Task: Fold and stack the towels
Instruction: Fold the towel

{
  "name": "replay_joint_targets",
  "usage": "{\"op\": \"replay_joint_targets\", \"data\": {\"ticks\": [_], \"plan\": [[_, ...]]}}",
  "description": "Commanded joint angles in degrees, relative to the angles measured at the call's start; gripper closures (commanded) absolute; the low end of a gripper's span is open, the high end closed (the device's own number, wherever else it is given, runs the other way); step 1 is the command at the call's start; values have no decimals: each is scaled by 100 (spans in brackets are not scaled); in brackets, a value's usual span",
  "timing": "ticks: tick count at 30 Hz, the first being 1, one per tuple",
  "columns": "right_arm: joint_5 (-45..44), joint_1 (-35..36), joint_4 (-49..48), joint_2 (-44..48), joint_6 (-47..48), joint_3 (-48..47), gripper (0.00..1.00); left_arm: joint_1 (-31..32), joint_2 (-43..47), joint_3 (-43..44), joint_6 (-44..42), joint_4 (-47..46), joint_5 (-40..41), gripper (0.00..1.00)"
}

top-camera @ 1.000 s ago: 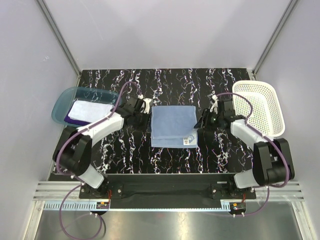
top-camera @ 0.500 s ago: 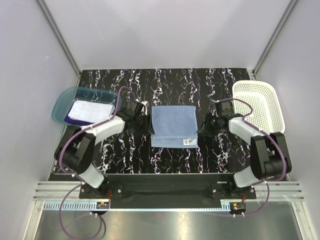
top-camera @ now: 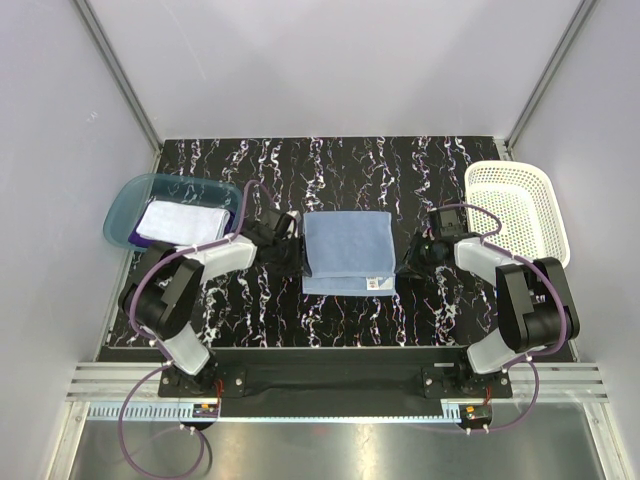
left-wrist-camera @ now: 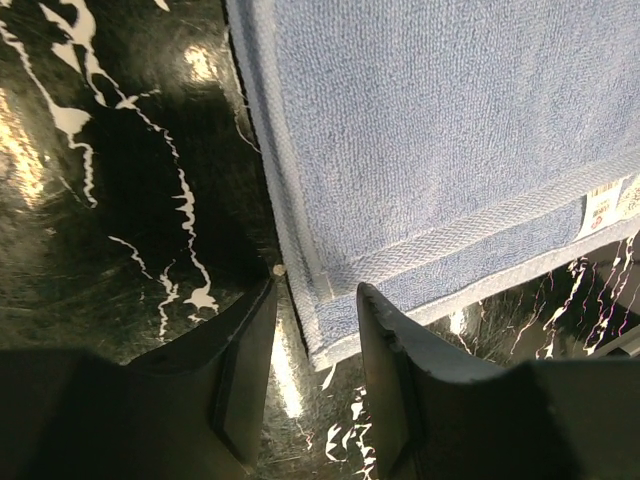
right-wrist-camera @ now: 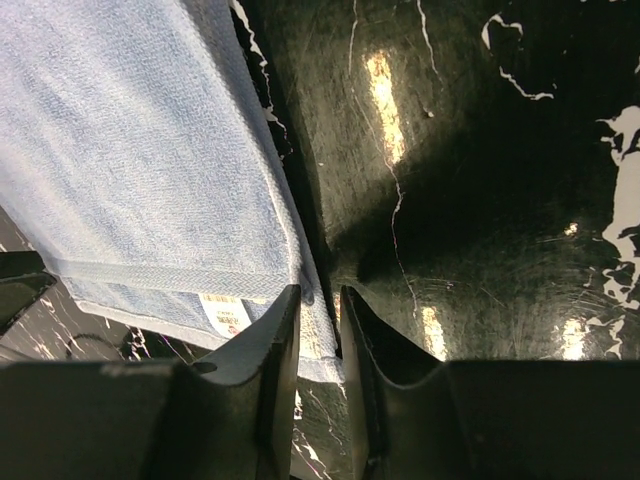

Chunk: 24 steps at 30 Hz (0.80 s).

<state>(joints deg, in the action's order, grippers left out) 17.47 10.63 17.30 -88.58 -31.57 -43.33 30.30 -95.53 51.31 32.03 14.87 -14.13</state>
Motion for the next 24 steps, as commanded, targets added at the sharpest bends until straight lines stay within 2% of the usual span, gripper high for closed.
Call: {"op": "replay_joint_targets", "data": {"ticks": [1,11,17,24], "plan": [[54,70,-315,165,-24,35,71,89,78,2,128,-318,156,58],[125,167,-526,104,-147,62,70,213,34,-7,304,-345,305,59],[116,185,-587,77,-174,114,77,213,-27,55,339,-266,402,62],[98,220,-596,60,-156,132,85,221,25,90,339,-275,446,71]]}}
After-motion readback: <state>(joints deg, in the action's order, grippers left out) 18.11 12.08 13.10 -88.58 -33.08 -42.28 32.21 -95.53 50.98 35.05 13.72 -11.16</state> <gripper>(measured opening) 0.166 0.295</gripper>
